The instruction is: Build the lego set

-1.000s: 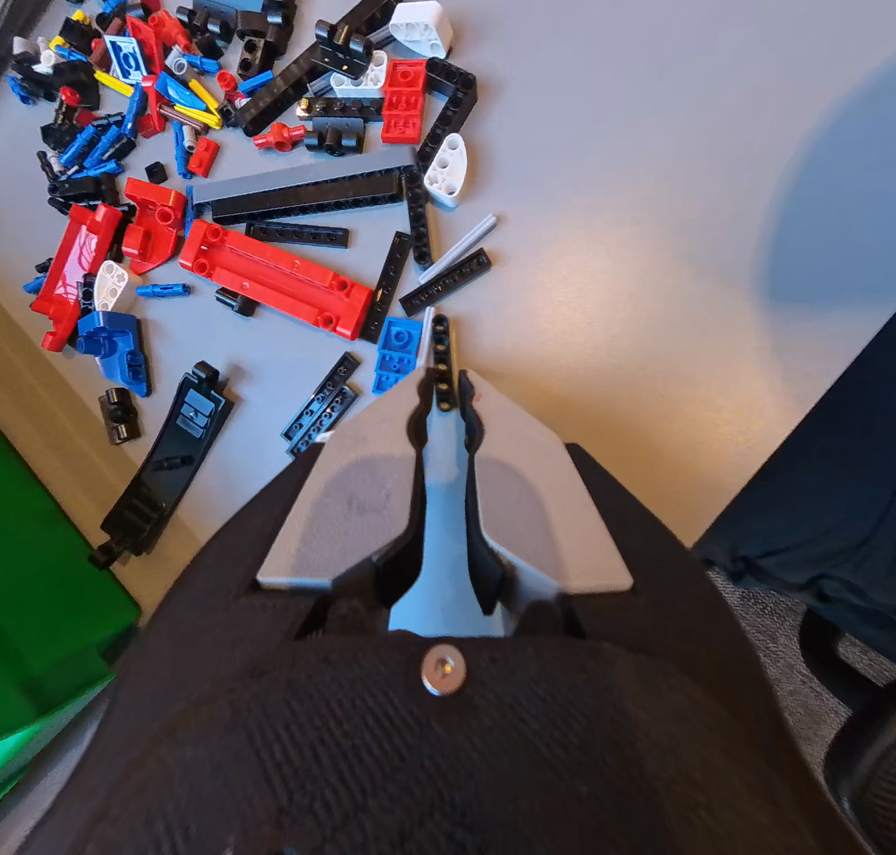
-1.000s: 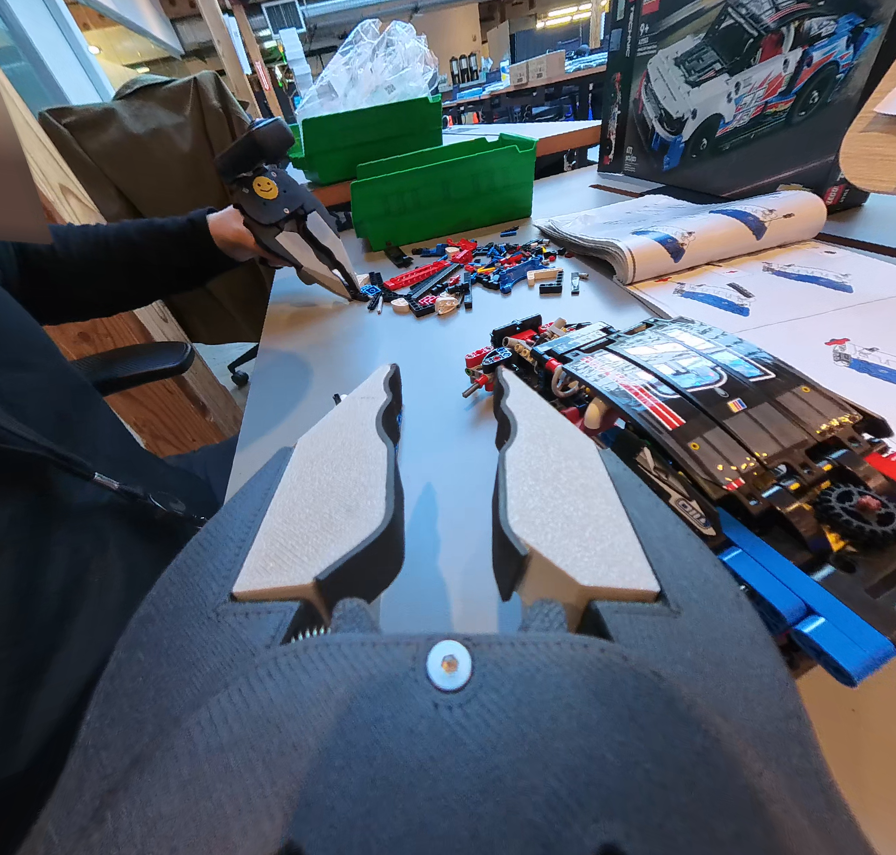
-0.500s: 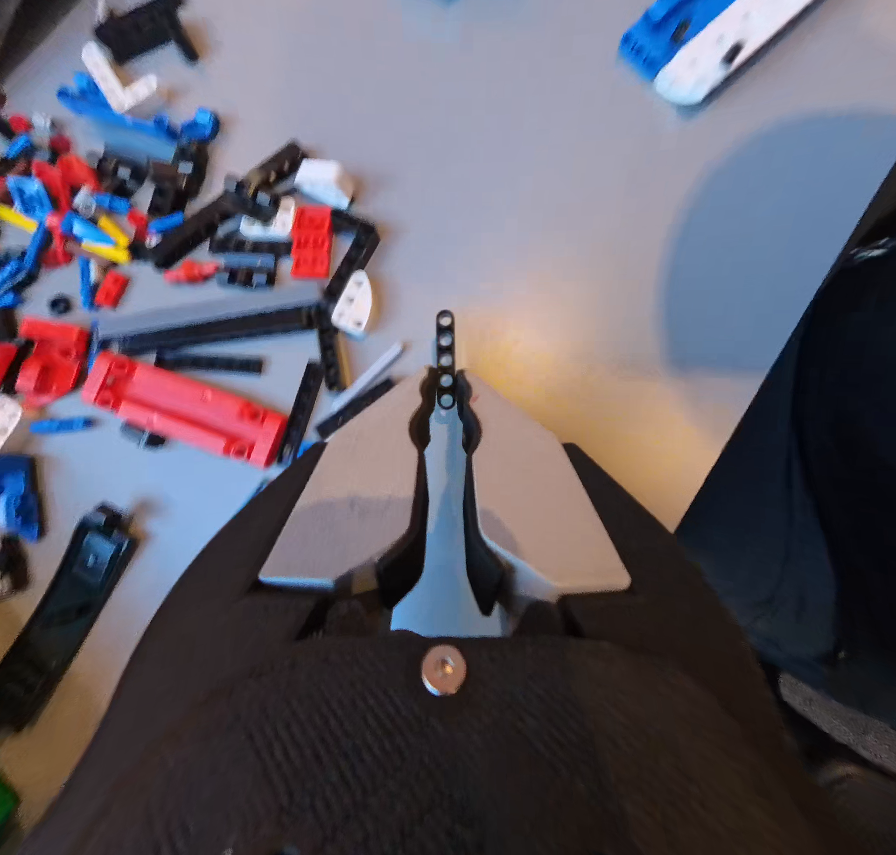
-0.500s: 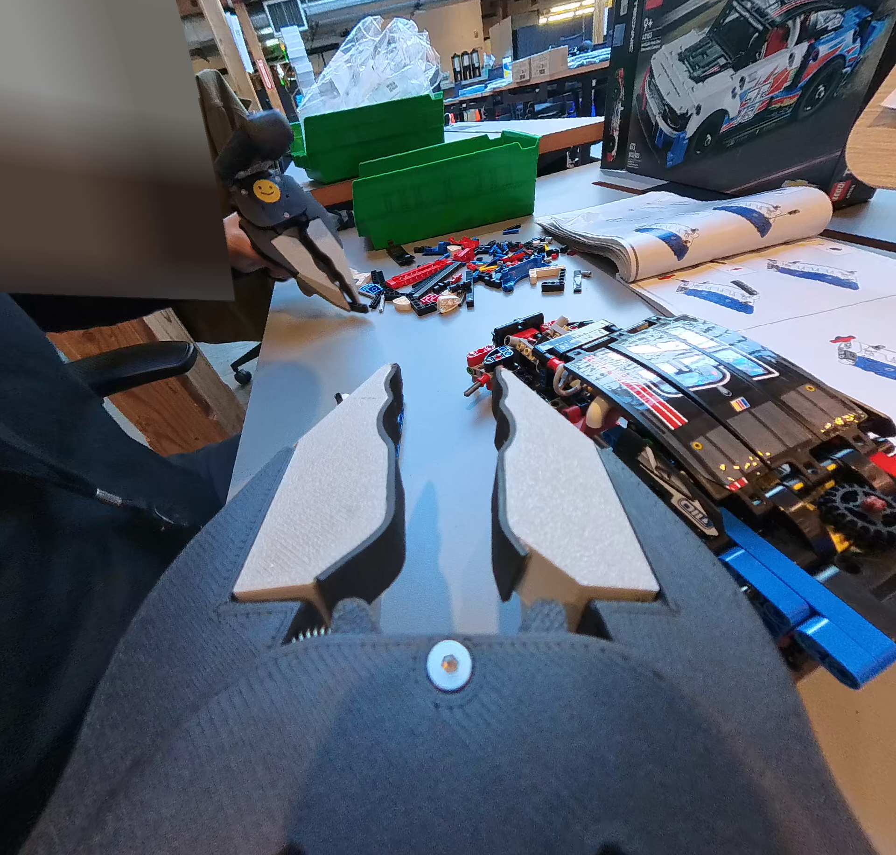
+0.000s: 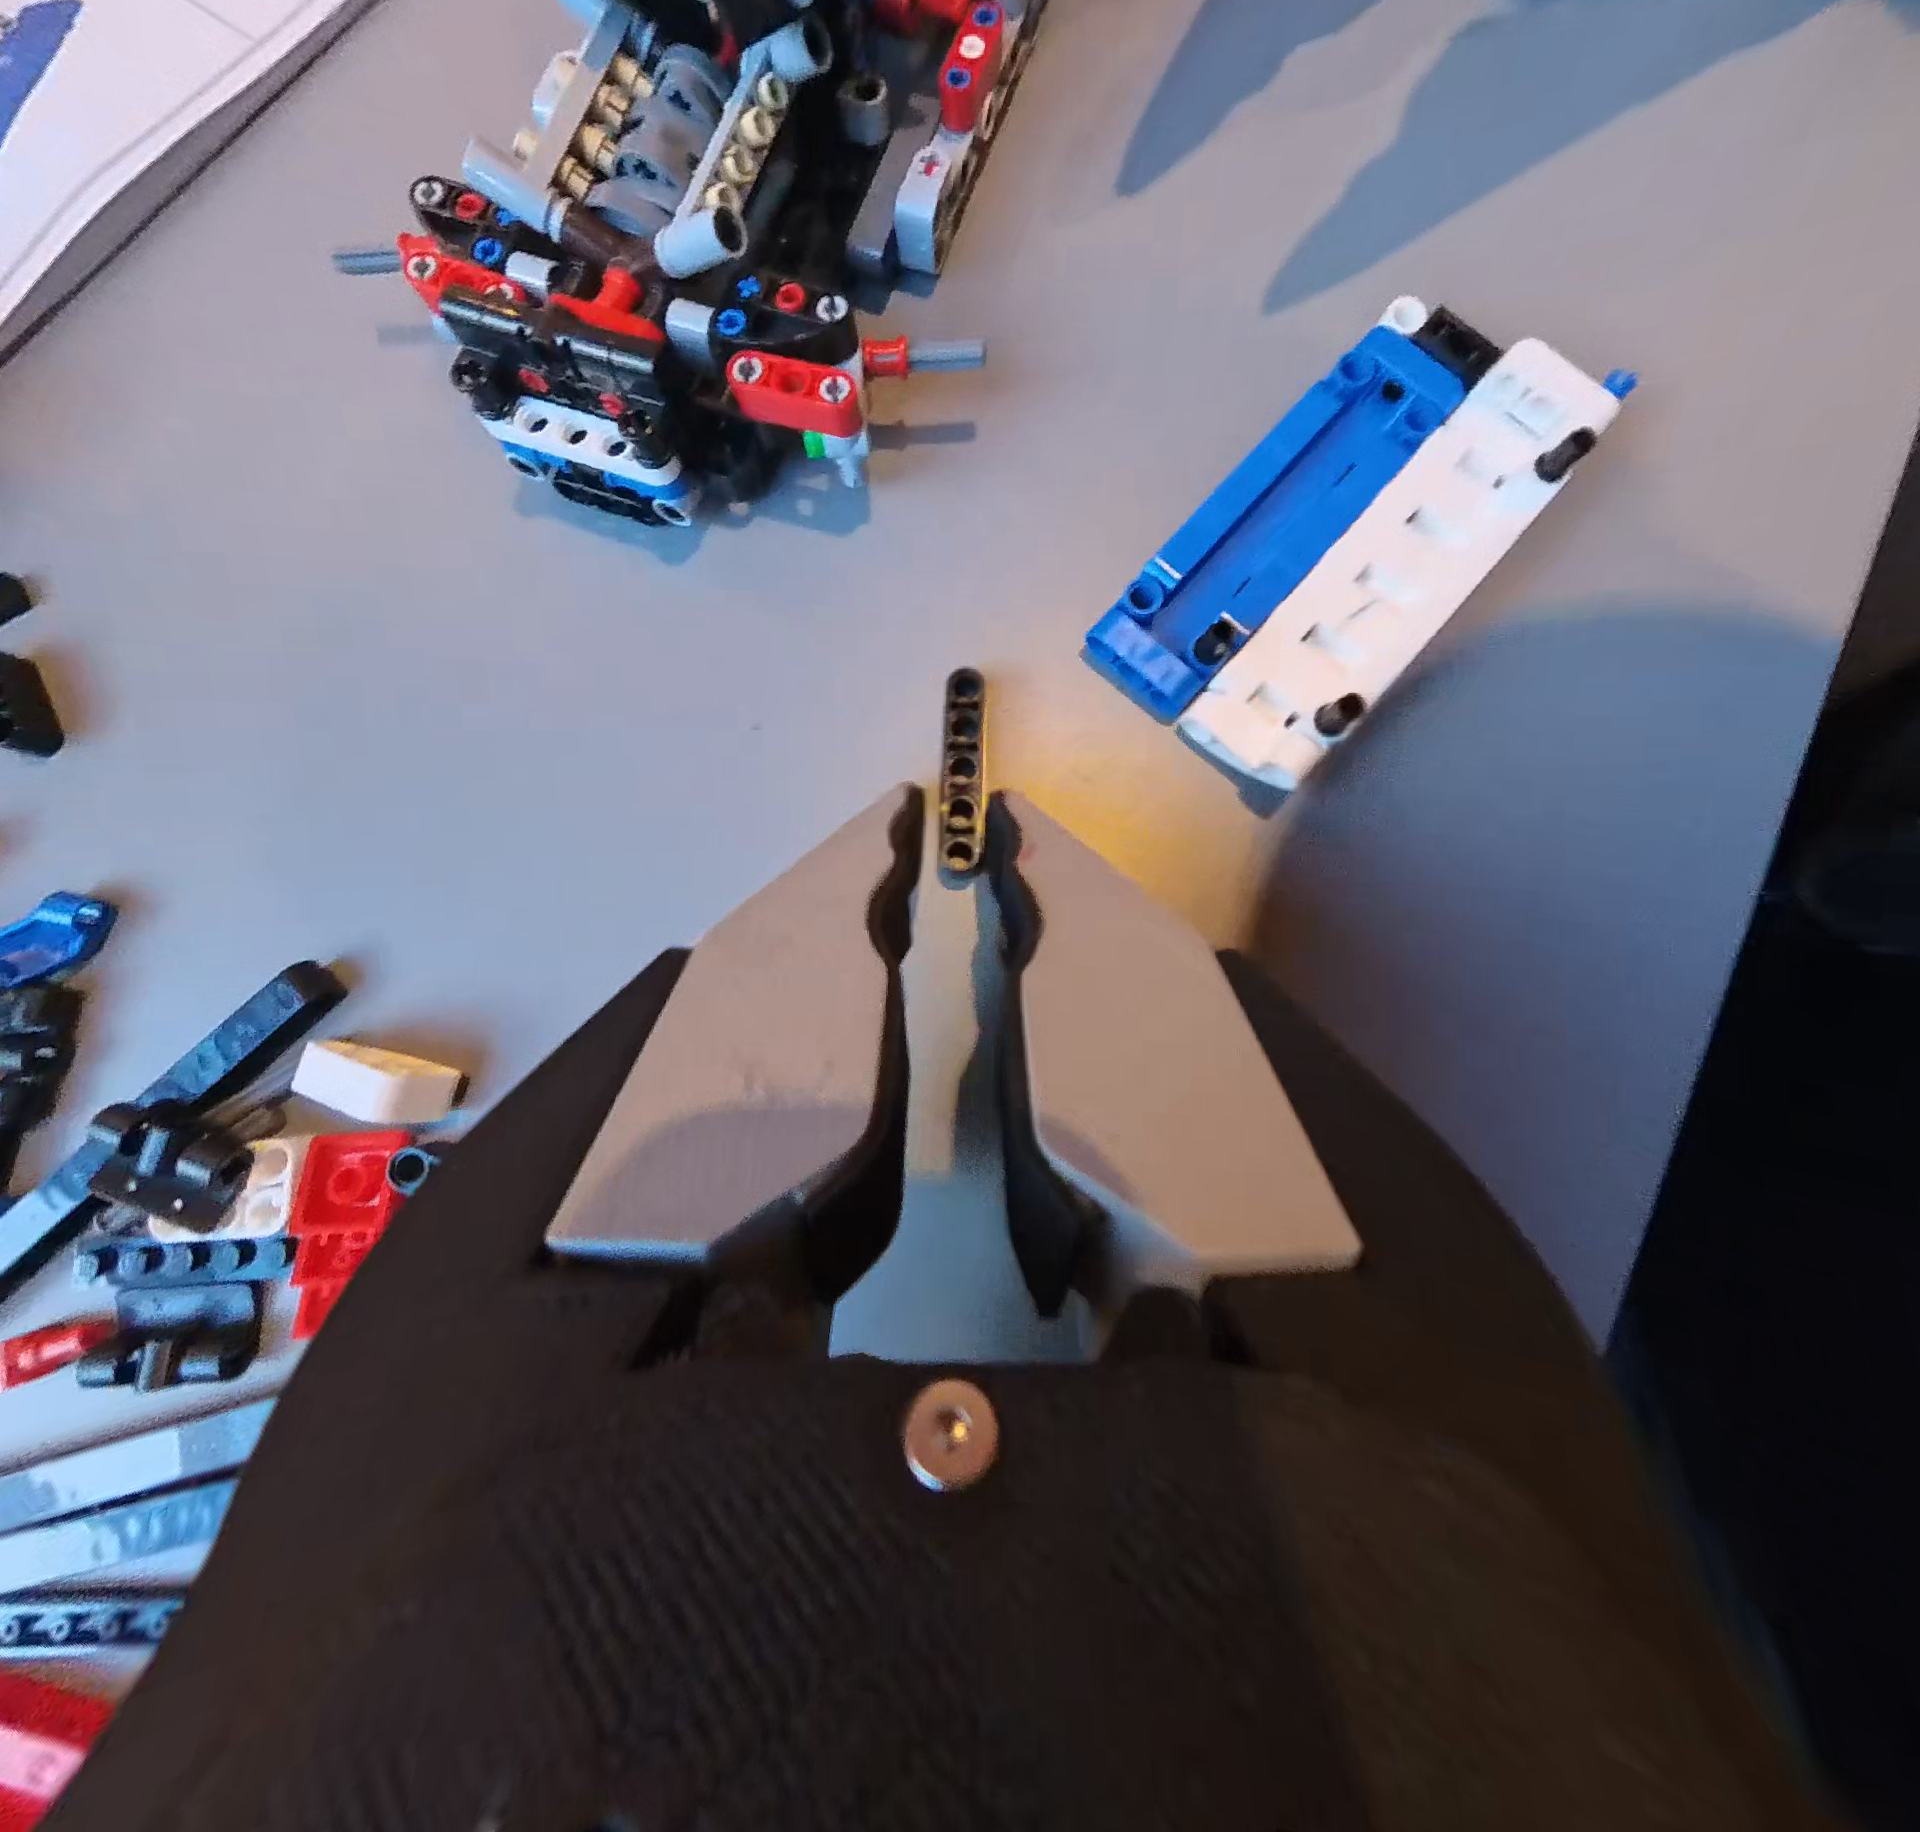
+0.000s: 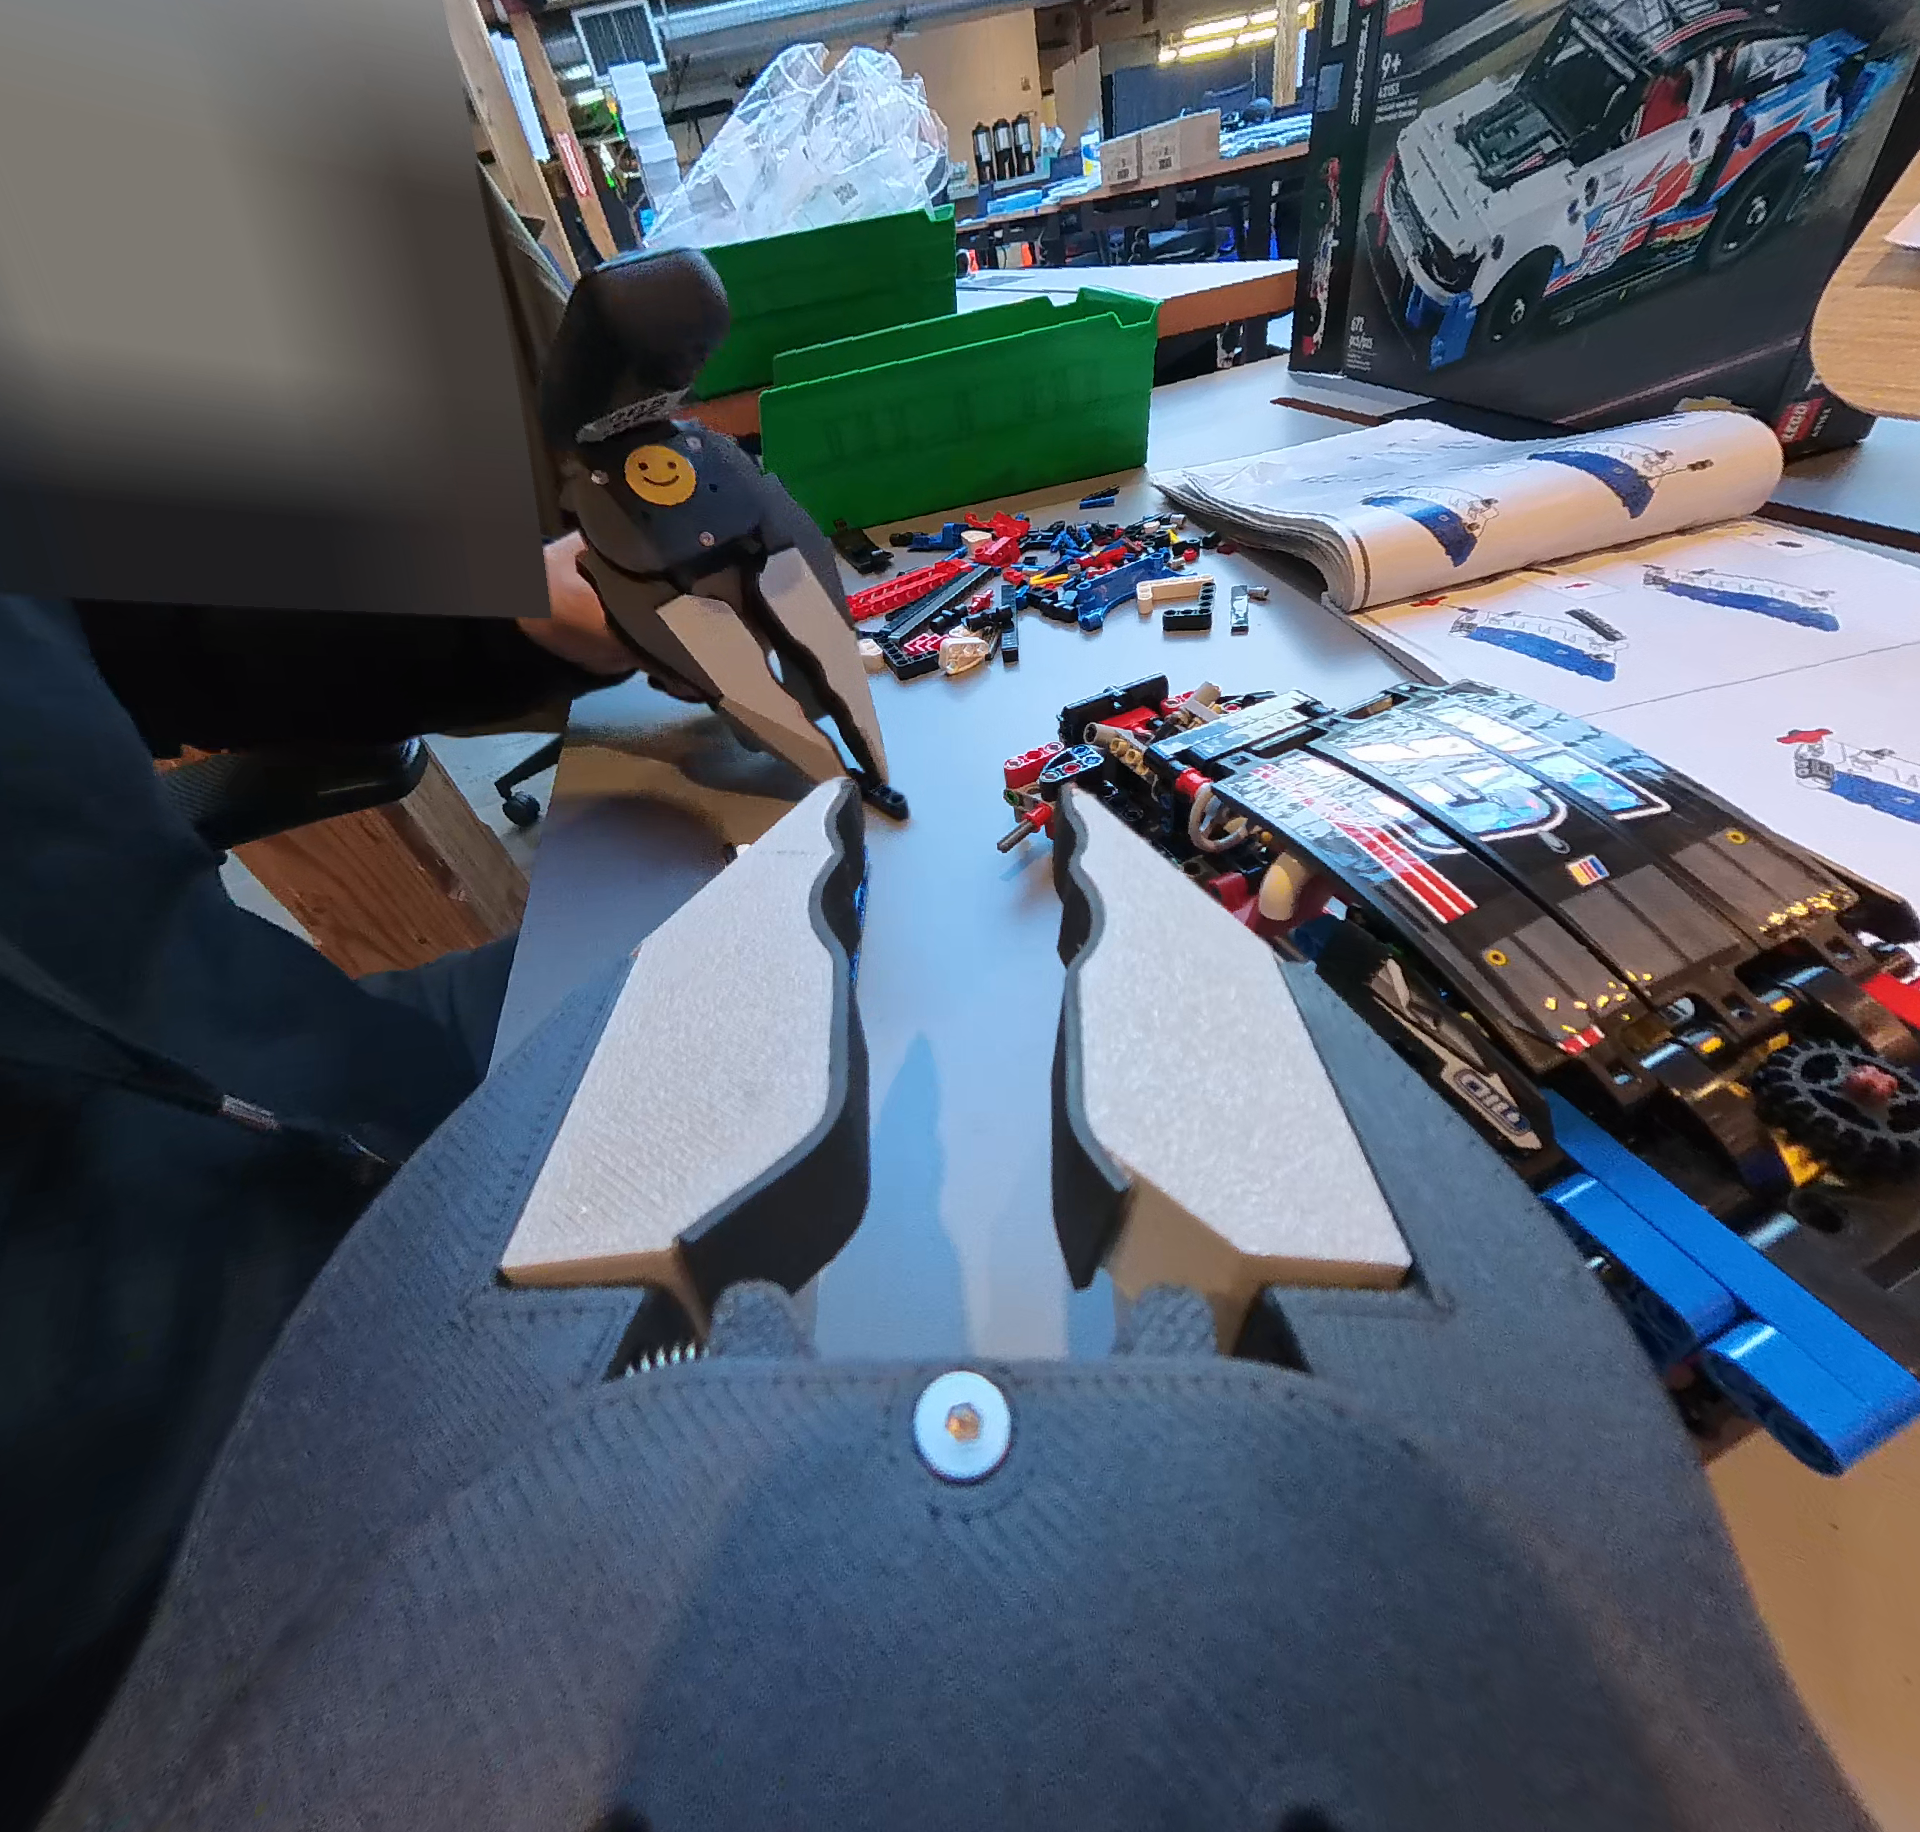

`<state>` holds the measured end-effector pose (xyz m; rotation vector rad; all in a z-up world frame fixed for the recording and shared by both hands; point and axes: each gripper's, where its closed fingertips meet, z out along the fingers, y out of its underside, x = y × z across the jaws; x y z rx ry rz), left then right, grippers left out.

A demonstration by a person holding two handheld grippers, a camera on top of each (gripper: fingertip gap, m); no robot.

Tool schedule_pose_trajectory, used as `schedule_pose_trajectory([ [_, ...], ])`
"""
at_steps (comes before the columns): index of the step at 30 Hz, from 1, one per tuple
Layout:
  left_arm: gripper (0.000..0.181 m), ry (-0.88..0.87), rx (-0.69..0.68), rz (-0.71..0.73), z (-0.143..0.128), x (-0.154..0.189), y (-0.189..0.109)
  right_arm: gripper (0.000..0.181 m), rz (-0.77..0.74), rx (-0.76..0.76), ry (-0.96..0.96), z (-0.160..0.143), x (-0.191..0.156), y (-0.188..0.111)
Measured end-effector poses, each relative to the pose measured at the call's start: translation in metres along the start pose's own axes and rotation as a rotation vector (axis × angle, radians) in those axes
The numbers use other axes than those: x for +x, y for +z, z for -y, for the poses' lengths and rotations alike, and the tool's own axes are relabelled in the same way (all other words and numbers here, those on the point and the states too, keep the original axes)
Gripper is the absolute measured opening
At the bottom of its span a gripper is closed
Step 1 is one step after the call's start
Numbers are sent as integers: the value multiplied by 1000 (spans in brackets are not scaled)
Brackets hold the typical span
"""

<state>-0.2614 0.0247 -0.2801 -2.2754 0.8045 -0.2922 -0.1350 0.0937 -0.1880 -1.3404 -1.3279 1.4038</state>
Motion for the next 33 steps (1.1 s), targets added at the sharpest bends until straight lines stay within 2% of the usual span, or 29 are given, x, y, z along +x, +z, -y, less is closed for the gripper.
schedule_pose_trajectory([
  [3, 32, -61, 31, 33, -4, -6, -4, 34, 1, -3, -3, 0, 0, 0],
  [7, 48, -48, 71, 58, -9, -5, -13, 34, 5, -9, -1, -1, -1, 1],
  [12, 22, 141, 81, 111, -6, -1, -11, 34, 16, -38, -3, -5, -2, 4],
  [17, 27, 143, 104, 166, 0, -13, -11, 33, 16, -51, -20, -6, -4, 7],
  [23, 29, 68, 192, 154, 9, -20, -21, 32, 21, -56, -17, -7, -5, 8],
  [33, 28, 52, 157, 154, 6, -22, -16, 31, 28, -56, -3, -7, -5, 8],
])
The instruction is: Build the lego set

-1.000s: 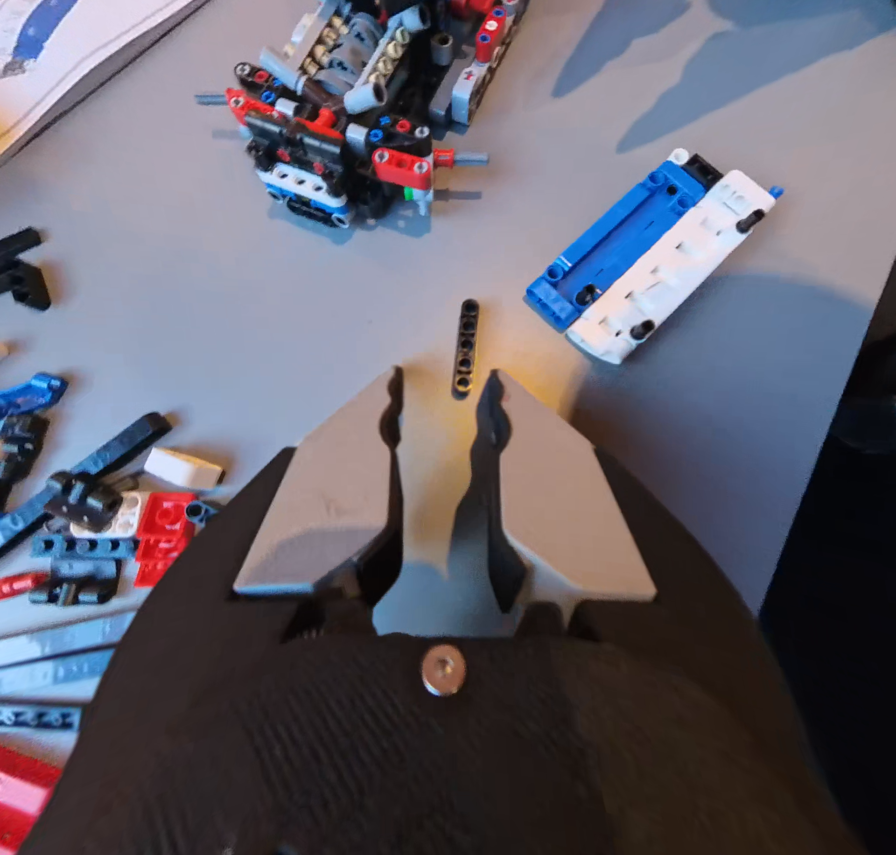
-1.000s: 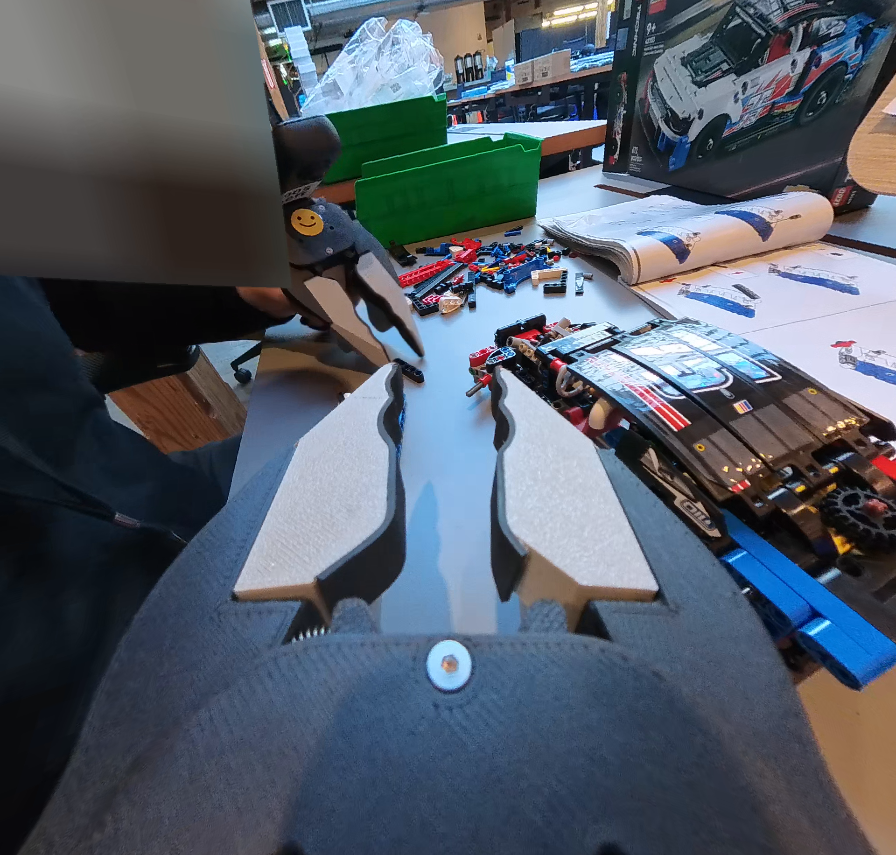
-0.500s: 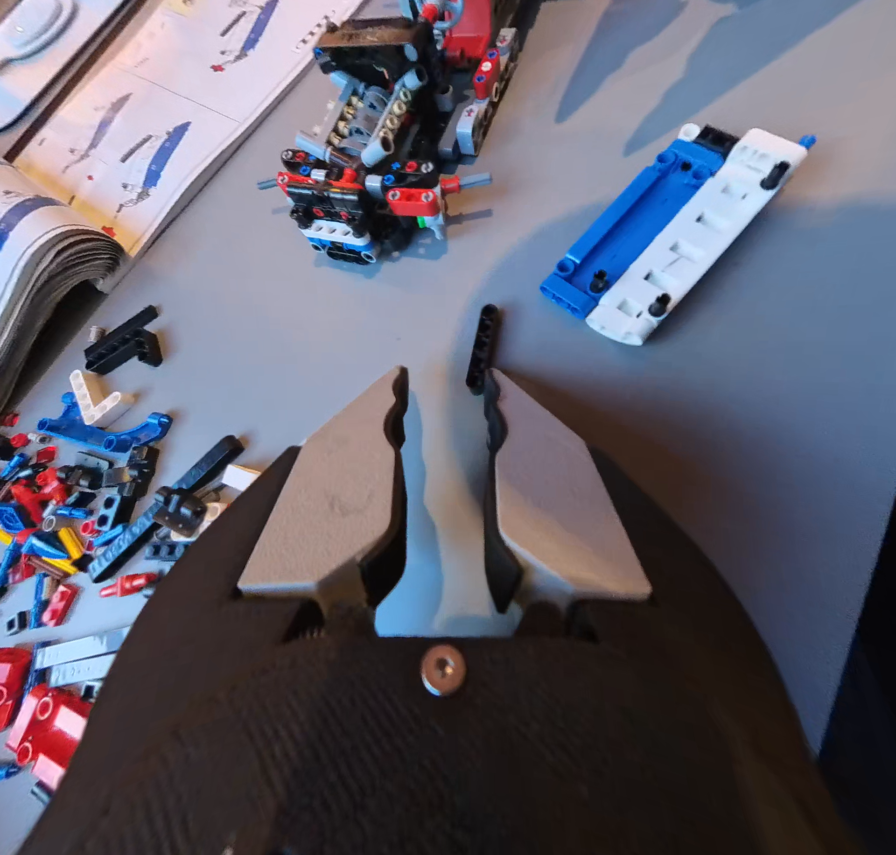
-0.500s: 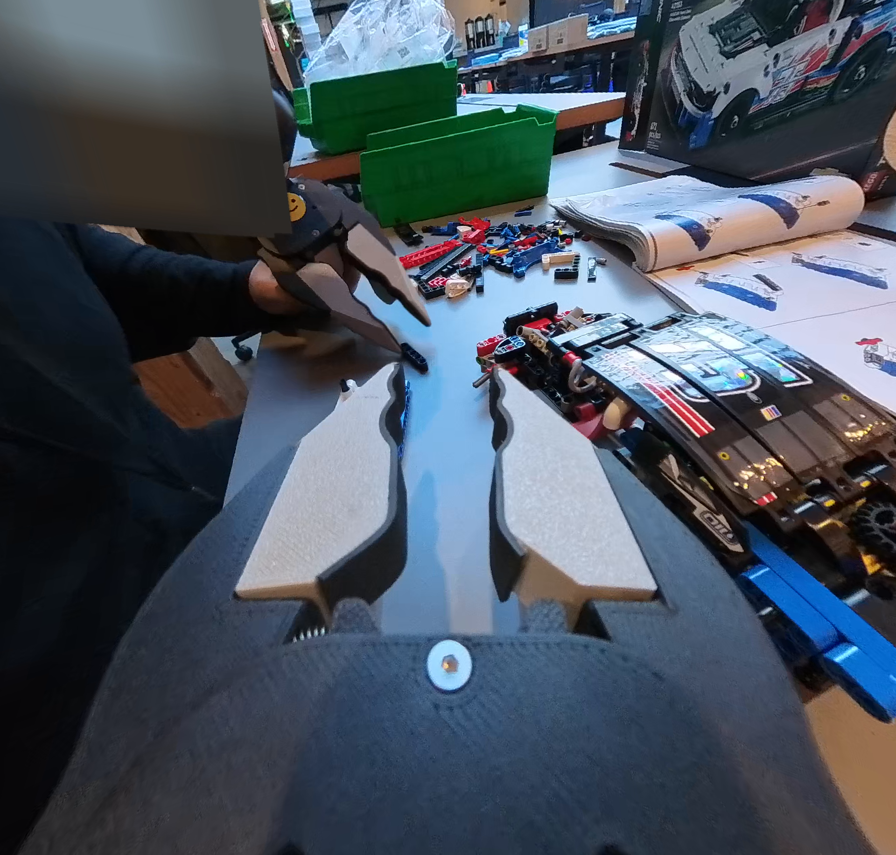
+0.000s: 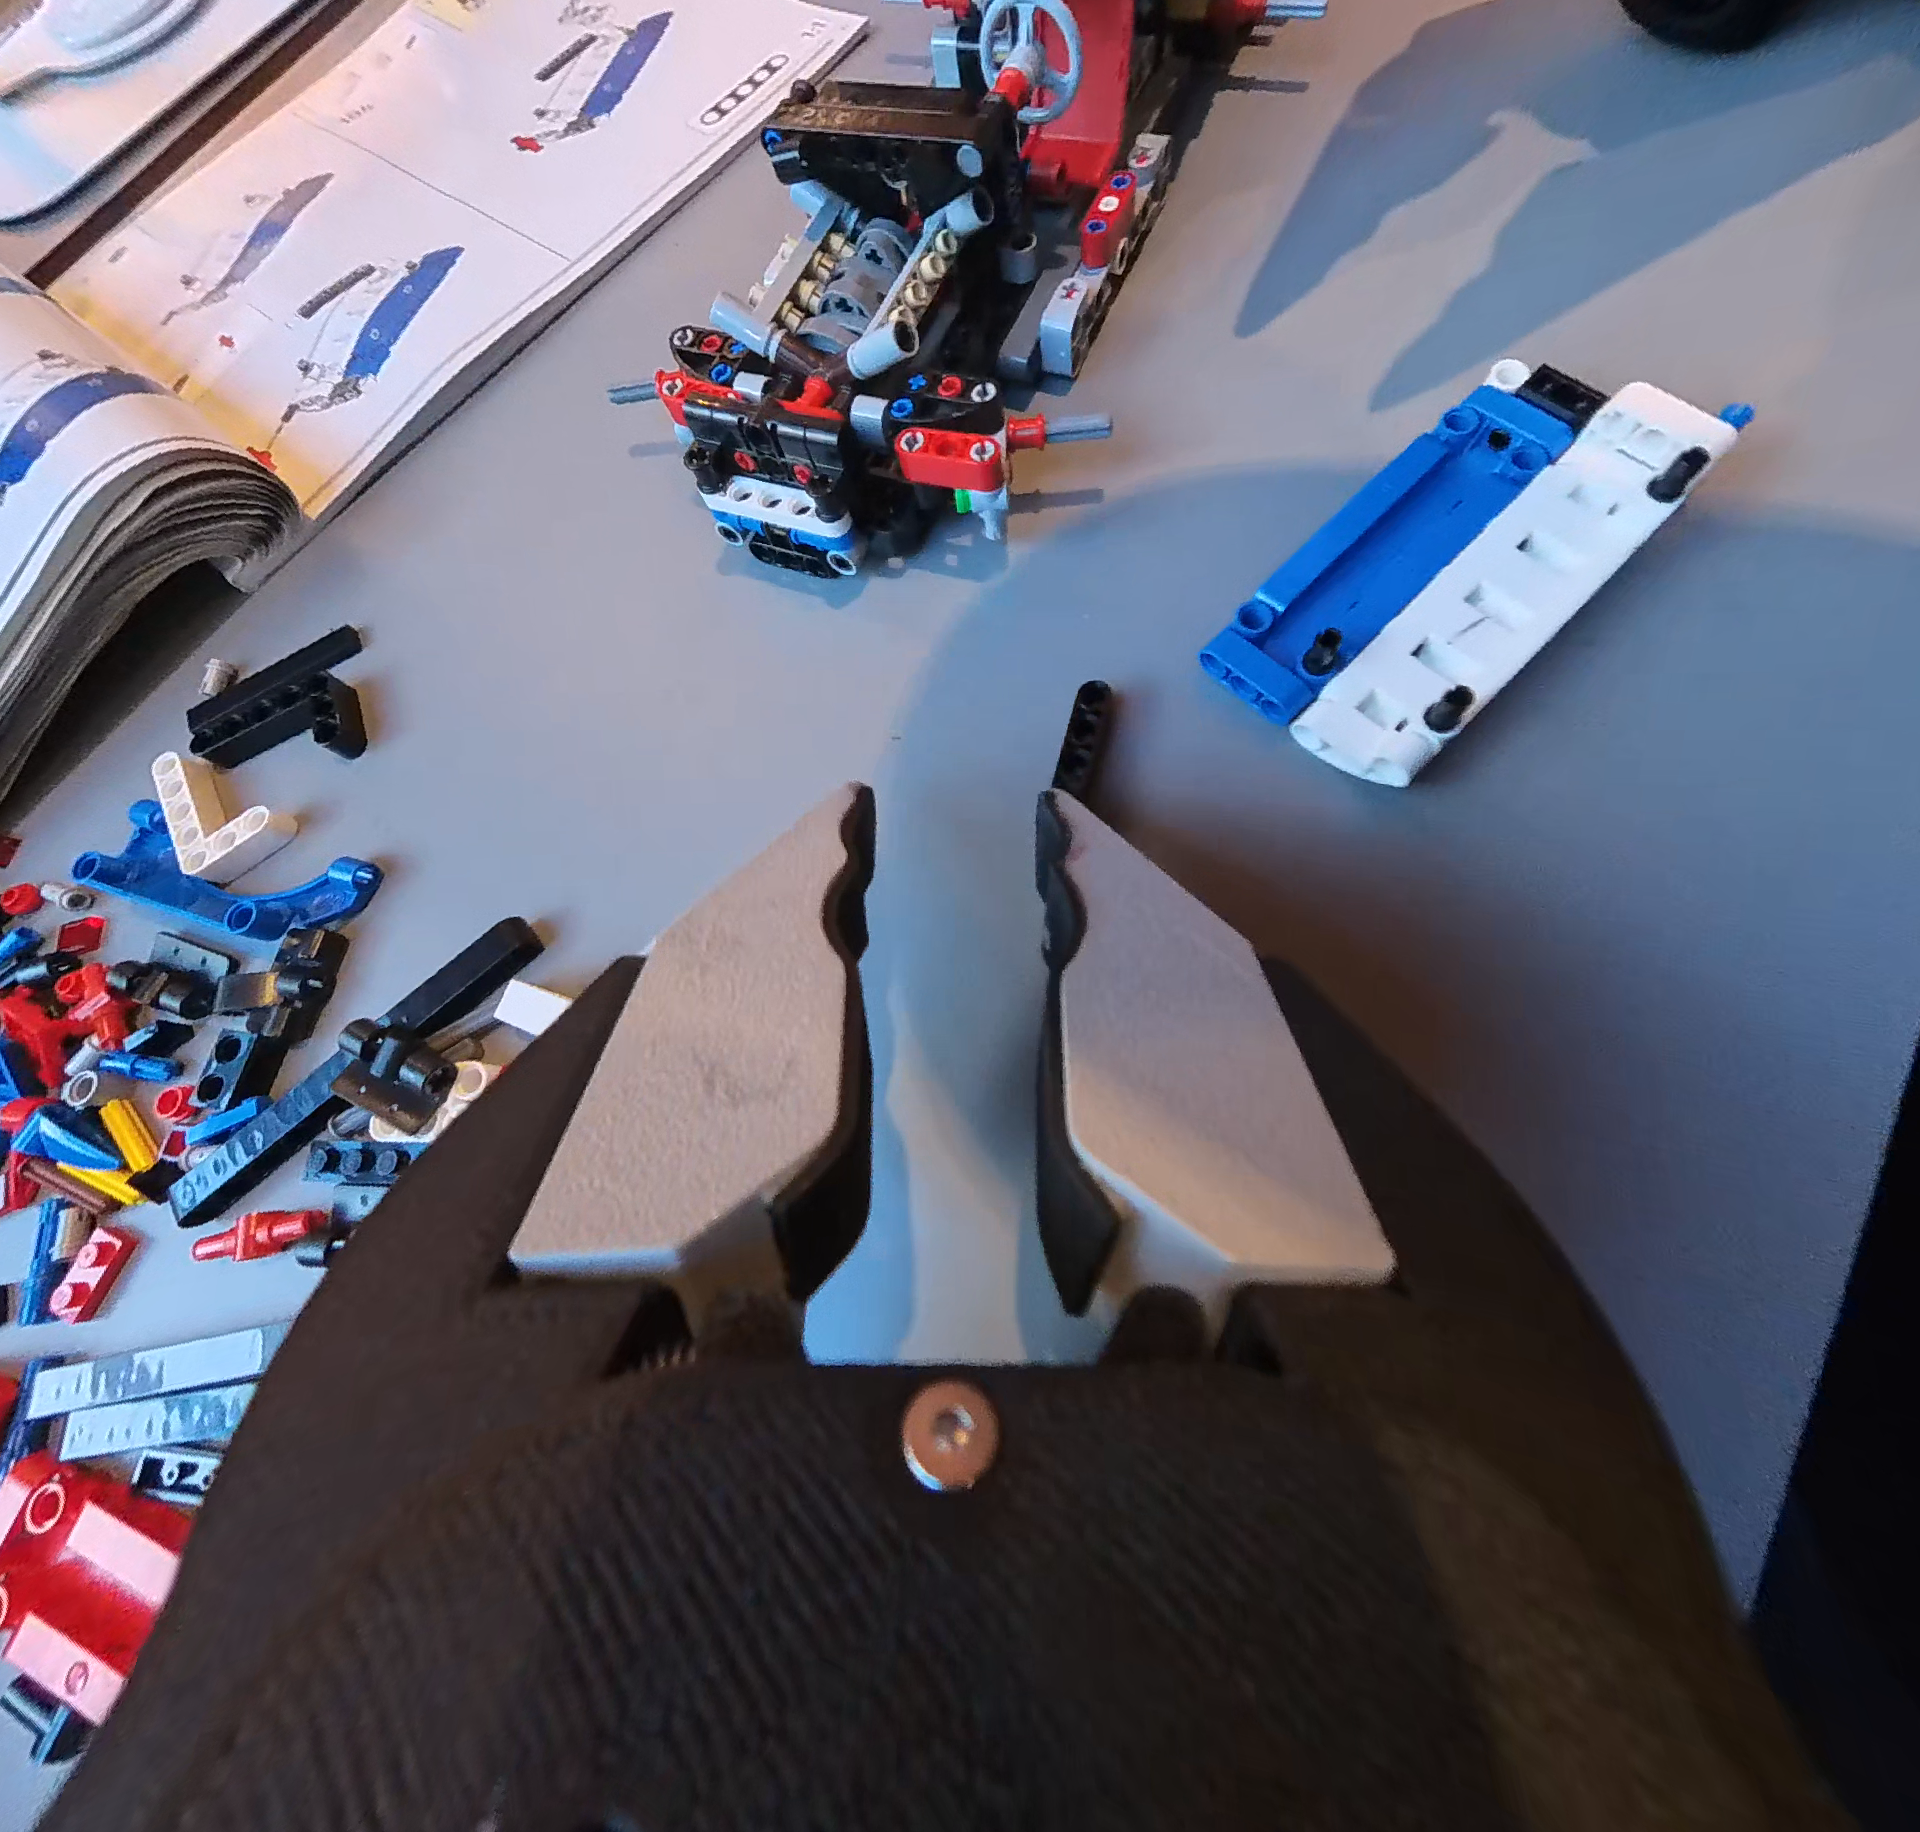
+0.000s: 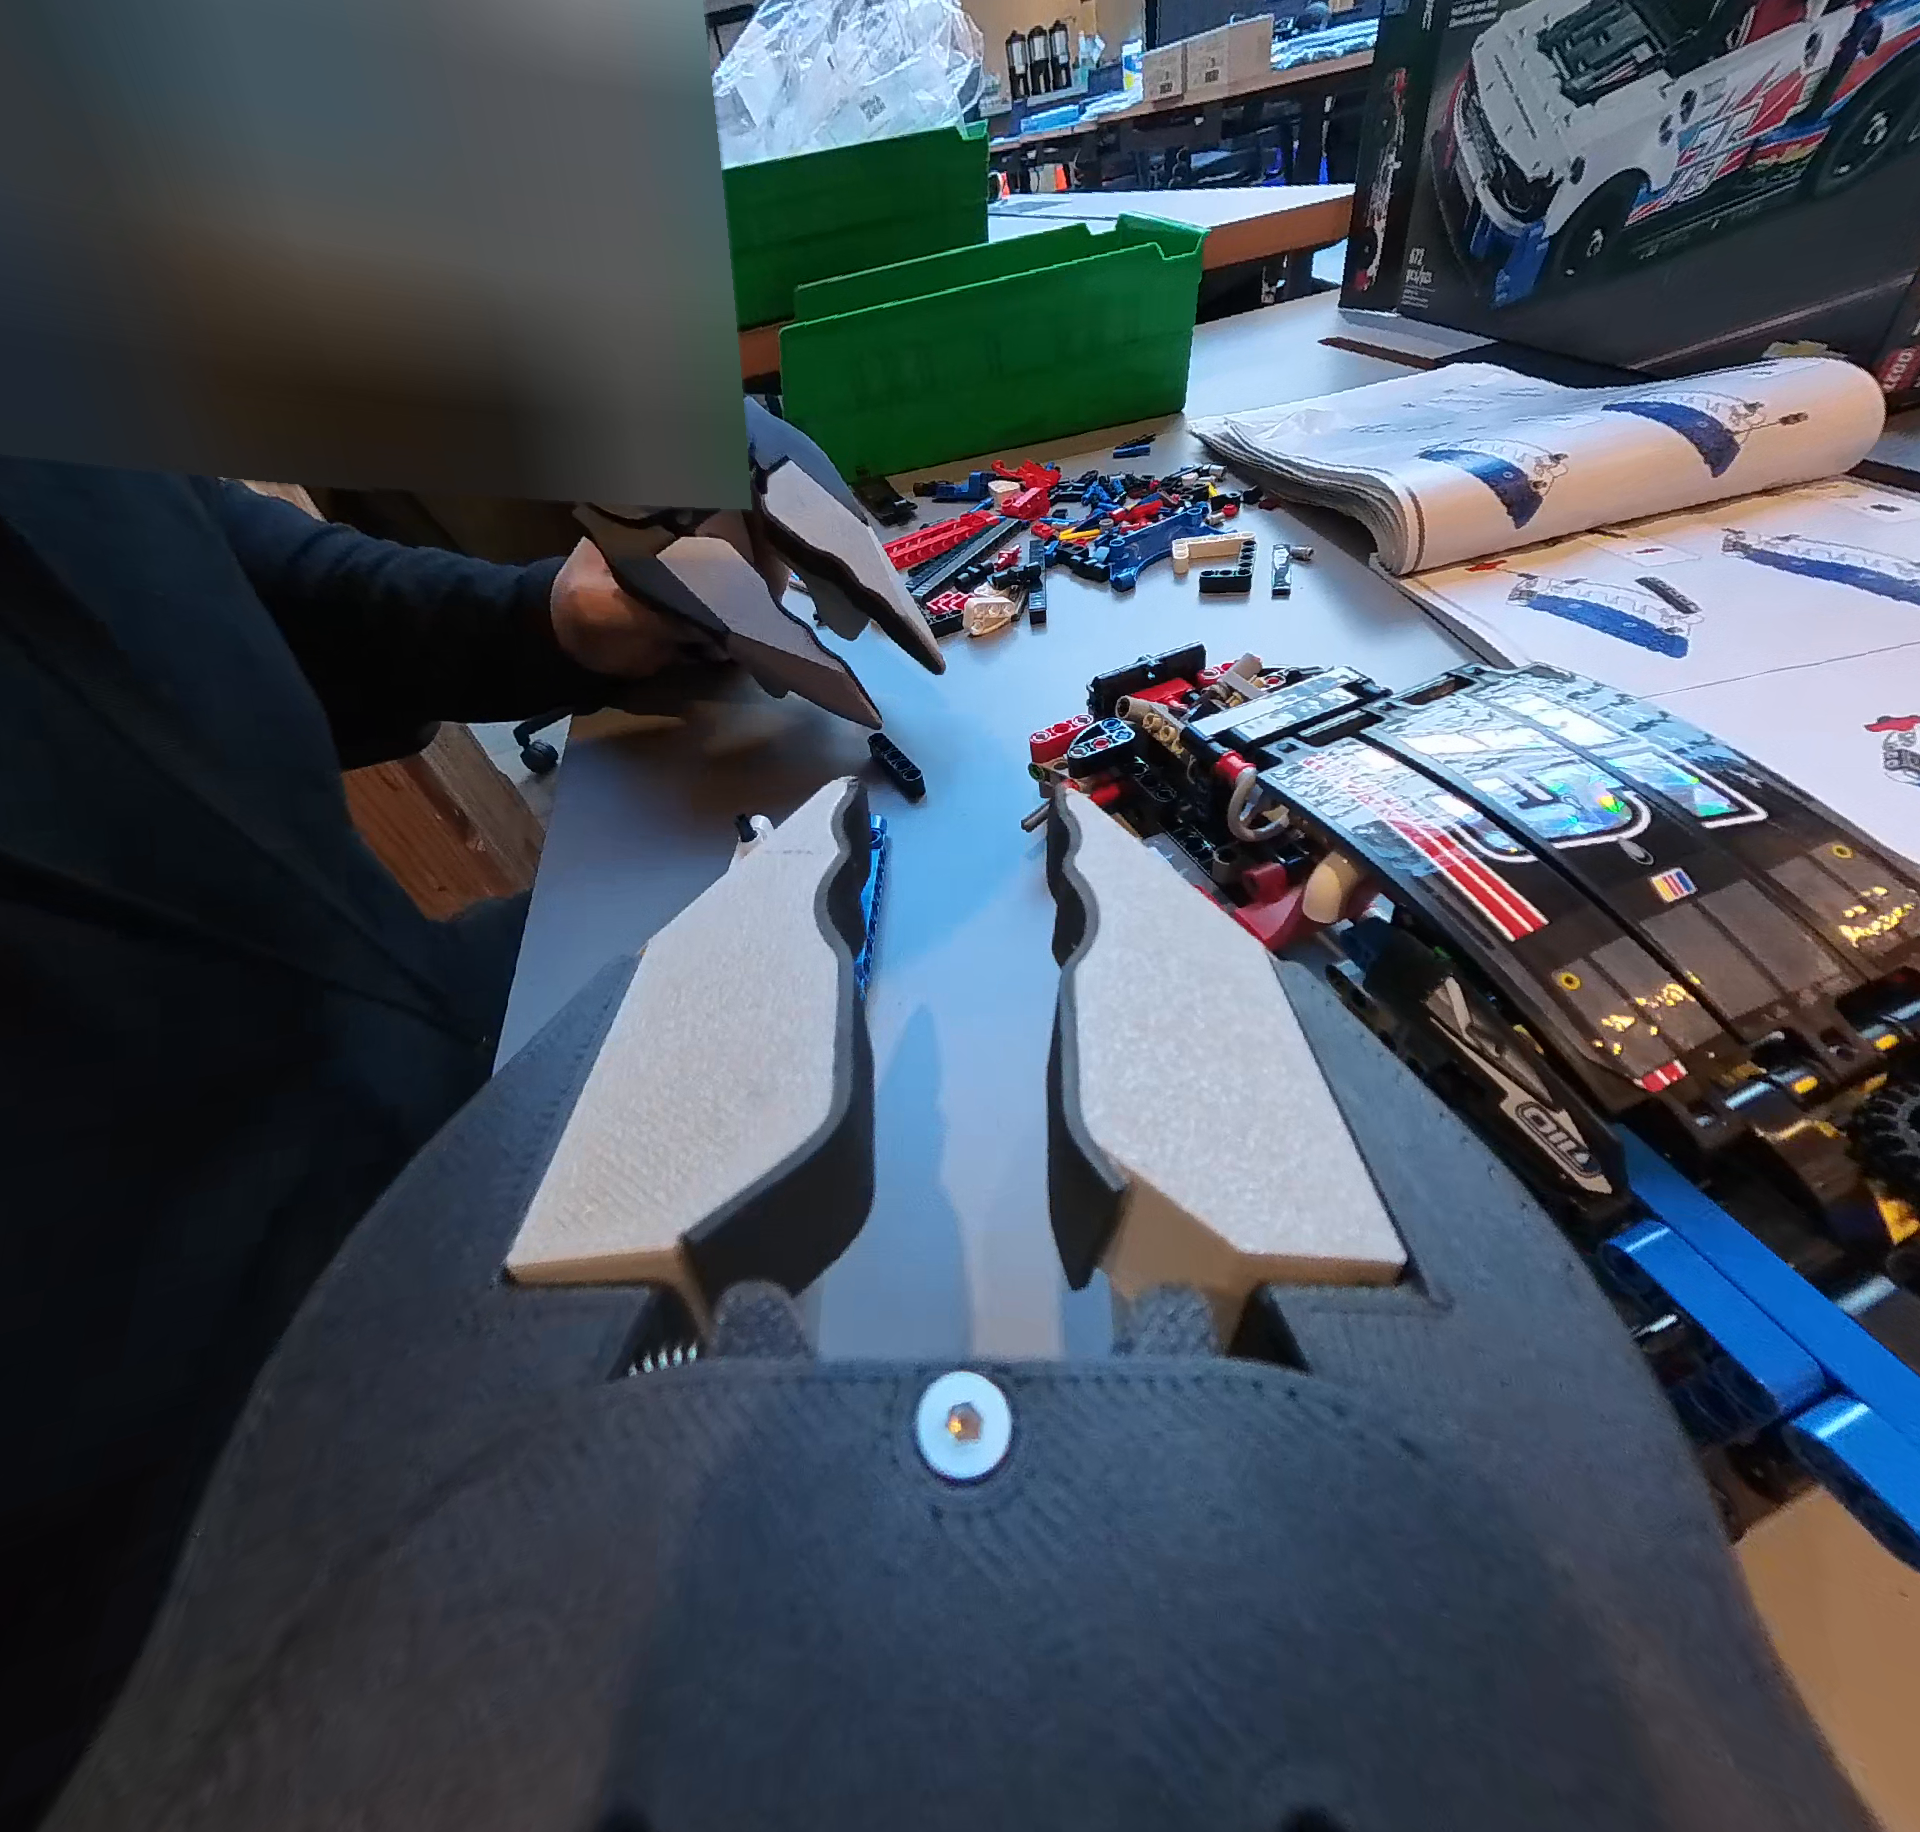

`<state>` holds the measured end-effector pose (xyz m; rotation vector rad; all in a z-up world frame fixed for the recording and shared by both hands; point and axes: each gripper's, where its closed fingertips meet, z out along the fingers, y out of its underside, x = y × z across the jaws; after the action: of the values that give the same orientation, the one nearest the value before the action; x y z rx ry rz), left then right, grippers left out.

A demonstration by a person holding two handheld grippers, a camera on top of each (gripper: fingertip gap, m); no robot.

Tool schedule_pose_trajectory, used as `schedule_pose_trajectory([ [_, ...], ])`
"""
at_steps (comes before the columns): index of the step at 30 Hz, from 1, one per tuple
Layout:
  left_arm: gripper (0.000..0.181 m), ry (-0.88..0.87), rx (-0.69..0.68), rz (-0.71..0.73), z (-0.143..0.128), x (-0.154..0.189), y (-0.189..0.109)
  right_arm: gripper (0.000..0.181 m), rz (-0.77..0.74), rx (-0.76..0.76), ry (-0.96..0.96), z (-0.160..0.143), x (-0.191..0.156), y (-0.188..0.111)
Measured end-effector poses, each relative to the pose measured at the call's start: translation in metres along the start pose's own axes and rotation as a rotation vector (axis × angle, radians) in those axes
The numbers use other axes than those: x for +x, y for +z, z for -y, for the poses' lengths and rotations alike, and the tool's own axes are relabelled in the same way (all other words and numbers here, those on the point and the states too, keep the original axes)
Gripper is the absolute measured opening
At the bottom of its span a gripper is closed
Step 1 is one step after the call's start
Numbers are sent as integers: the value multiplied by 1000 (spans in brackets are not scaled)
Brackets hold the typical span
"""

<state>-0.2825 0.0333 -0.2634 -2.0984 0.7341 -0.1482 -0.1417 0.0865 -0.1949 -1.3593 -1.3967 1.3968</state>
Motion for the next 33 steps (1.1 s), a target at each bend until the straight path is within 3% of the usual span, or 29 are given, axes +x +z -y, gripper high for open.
schedule_pose_trajectory([
  [33, 24, -11, 5, 16, 1, -3, 1, 32, -3, 2, 9, 0, 1, 0],
])
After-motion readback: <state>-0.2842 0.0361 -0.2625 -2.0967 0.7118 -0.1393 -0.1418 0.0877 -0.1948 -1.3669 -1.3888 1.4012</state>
